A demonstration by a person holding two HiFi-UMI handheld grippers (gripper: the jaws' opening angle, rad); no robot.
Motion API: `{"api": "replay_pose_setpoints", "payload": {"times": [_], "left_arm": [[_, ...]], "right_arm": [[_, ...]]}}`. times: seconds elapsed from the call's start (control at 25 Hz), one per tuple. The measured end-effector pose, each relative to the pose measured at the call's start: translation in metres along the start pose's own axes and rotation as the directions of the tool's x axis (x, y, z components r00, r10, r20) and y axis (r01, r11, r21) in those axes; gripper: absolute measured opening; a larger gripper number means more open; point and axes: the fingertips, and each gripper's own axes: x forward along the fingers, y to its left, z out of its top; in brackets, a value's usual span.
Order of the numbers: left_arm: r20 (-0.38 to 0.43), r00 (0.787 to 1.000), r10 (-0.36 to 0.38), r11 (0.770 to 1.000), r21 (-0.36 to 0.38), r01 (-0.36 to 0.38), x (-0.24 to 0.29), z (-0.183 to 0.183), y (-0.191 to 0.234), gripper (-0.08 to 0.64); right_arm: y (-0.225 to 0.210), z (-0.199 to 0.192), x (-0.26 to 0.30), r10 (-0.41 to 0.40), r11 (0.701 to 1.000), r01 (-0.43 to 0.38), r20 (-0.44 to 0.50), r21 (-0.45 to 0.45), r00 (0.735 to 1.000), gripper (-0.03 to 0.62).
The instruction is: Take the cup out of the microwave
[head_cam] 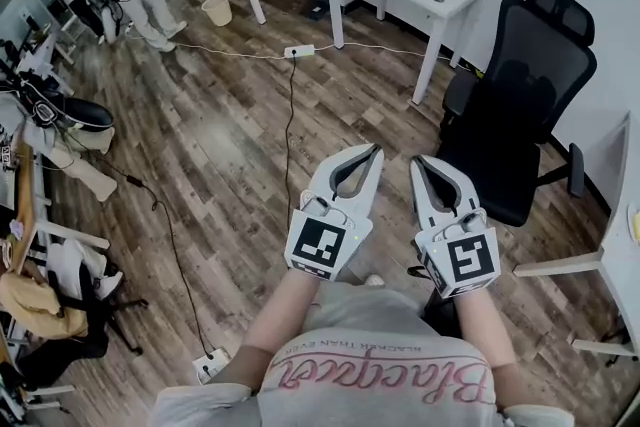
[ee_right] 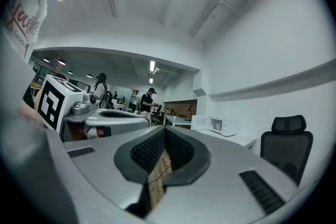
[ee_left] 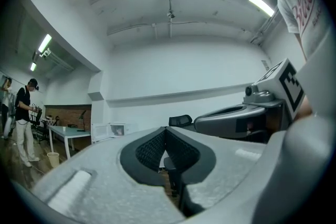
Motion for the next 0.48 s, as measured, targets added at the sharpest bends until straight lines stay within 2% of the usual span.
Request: {"api": "replay_pose_setpoints", "payload": {"times": [0.2,0.48], "left_arm": [[-0.006,0.999,0.031,0.999,0.01,-0.031,0.024,-0.006,0.001,0.003],[-0.003,0.999,0.04,0.999,0.014,-0.04,0.057,-0.003,-0.002,0.003]], "right_arm": [[-0.018,-0.008,0.007,0.044,0.999,-0.044,-0.004,-0.006,0.999,0.009],[-0.048,-0.013,0.015,0.061,0.998,-0.061,-0.002,0.015,0.998,0.009]]}}
